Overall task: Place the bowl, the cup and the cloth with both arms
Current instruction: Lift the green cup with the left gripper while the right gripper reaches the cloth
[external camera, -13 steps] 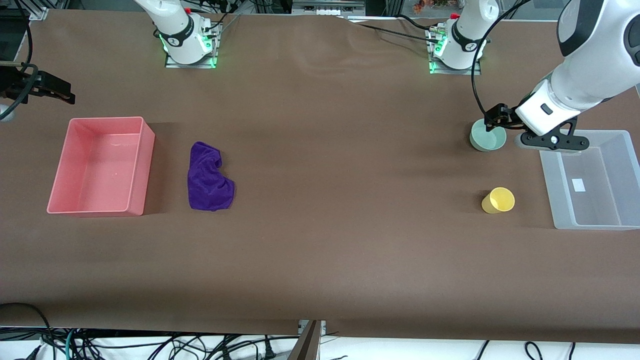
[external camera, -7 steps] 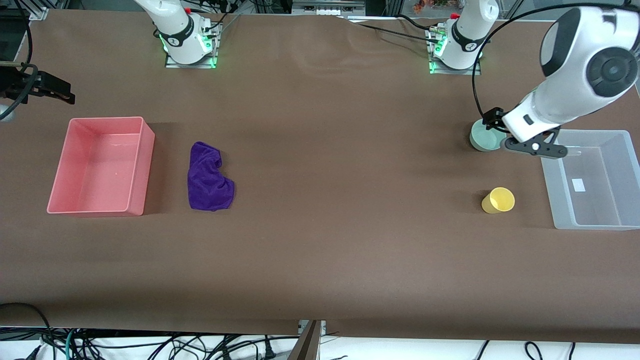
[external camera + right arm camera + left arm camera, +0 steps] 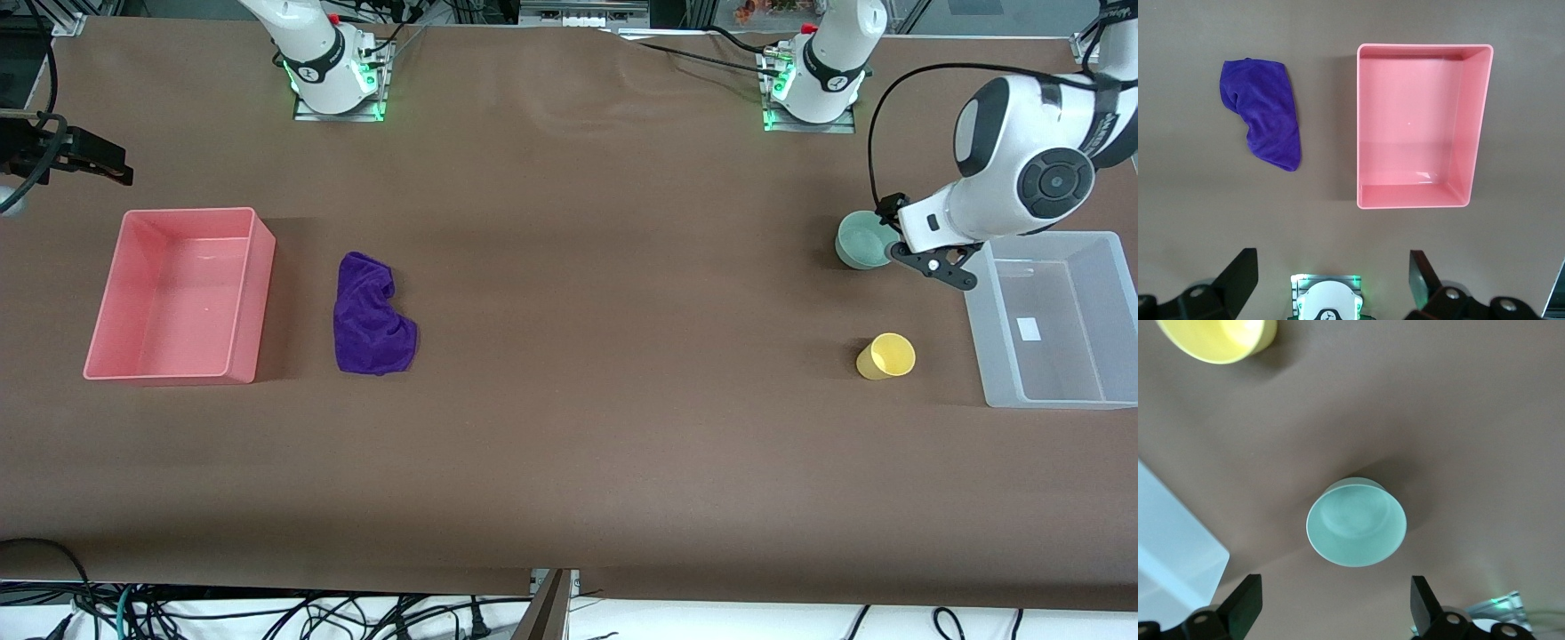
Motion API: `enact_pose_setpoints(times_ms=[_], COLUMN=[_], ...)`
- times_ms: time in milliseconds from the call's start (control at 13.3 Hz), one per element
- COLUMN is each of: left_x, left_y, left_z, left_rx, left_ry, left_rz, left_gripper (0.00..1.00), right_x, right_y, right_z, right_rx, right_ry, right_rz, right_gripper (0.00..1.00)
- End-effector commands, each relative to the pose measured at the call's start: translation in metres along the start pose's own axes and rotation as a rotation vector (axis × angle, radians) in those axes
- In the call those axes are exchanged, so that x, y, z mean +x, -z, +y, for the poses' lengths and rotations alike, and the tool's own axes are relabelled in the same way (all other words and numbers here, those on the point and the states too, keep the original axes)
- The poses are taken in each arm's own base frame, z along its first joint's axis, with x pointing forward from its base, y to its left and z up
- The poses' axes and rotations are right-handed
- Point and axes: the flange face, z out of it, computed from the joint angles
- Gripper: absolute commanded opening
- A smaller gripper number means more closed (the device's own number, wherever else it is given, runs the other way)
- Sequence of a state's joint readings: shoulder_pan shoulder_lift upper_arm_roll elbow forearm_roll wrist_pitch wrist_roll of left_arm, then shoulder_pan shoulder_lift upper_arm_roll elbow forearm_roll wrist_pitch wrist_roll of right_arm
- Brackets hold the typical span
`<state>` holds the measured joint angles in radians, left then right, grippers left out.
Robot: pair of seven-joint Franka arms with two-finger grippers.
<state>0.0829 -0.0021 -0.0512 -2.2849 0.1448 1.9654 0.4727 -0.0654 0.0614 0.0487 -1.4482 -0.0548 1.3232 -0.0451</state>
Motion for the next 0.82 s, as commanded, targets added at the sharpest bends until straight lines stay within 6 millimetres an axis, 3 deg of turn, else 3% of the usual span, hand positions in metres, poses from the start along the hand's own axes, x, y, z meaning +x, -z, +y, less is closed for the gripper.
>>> enact_pose_setpoints(times_ms=[0,150,375,450,525,600,750], left_x=[-0.011,-0.009,-0.002,-0.003,-0.004,-0.005,-0.004], left_y=[-0.046,-0.084,-0.126,-0.138,-0.143,-0.145,-0.144], left_z=[0.000,-0.008,-0.033,-0.040,-0.042,-0.041,-0.042], left_rx=[0.030,0.037,0.040,0.032,0.024,0.021,0.019], left_ry=[-0.110,-0.193,-0.291,-0.302,-0.301,-0.303,-0.304], left_rz=[0.047,0.096,0.146,0.150,0.145,0.142,0.139], left_gripper=[0.98,0.96,0.77,0.51,0.16,0.00,0.00], right_x=[0.001,0.002,0.001,0.015,0.036,0.056,0.075], right_y=[0.005,0.005,0.004,-0.008,-0.032,-0.058,-0.072], right_z=[0.003,0.003,0.010,0.010,0.009,0.007,-0.010], right_rx=[0.006,0.006,0.009,0.008,0.014,0.017,0.017], right_ry=[0.009,0.009,-0.004,-0.005,0.005,0.010,0.028], right_rz=[0.007,0.007,0.006,0.002,-0.034,-0.063,-0.024], right_gripper=[1.00,1.00,1.00,1.00,1.00,1.00,1.00])
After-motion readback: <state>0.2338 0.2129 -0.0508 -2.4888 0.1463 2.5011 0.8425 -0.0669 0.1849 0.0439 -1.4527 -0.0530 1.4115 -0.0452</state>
